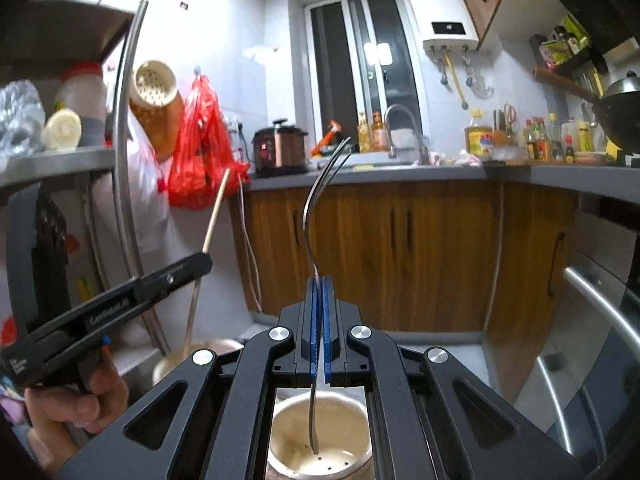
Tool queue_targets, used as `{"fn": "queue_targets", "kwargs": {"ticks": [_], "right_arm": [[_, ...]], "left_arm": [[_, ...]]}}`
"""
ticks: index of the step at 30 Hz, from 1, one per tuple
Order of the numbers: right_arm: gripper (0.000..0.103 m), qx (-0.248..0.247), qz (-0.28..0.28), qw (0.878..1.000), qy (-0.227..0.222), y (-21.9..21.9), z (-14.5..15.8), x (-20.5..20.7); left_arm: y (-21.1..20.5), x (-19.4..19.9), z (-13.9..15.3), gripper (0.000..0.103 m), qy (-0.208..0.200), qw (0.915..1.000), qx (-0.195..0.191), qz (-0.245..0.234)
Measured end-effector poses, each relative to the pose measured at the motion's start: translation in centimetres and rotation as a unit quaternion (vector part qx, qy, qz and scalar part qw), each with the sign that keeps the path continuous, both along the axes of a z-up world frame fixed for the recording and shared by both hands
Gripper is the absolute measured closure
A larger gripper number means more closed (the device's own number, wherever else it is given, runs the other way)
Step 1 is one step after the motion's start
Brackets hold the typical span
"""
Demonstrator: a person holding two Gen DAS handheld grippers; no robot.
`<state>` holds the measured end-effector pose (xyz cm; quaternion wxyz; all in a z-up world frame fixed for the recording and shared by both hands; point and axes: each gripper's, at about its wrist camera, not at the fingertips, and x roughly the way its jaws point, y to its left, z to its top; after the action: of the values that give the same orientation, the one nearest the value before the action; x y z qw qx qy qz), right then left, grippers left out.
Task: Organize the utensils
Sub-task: 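Lift chopstick over taller pot with left tool while right carries fork over smaller pot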
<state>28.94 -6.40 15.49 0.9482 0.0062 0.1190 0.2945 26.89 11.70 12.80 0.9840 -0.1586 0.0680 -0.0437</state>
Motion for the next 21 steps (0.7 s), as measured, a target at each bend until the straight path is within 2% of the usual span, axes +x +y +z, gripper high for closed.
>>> {"fn": "queue_targets", "kwargs": {"ticks": [4, 11, 21], "right_arm": [[0.1, -0.025, 0.0, 1.0, 0.011, 0.4, -1.6, -0.1], [0.1, -0.046, -0.002, 0.998, 0.036, 0.0, -3.4, -0.8], [0.1, -0.075, -0.005, 0.995, 0.063, -0.2, -5.1, -2.0]], "left_arm": [[-0.6, -0.4, -1.1, 0.099, 0.008, 0.9999, 0.013, -0.004], [-2.5, -3.2, -2.1, 0.099, 0.026, 0.997, 0.072, -0.002], [-2.8, -4.4, -2.9, 0.099, 0.065, 0.994, 0.088, 0.002]]}}
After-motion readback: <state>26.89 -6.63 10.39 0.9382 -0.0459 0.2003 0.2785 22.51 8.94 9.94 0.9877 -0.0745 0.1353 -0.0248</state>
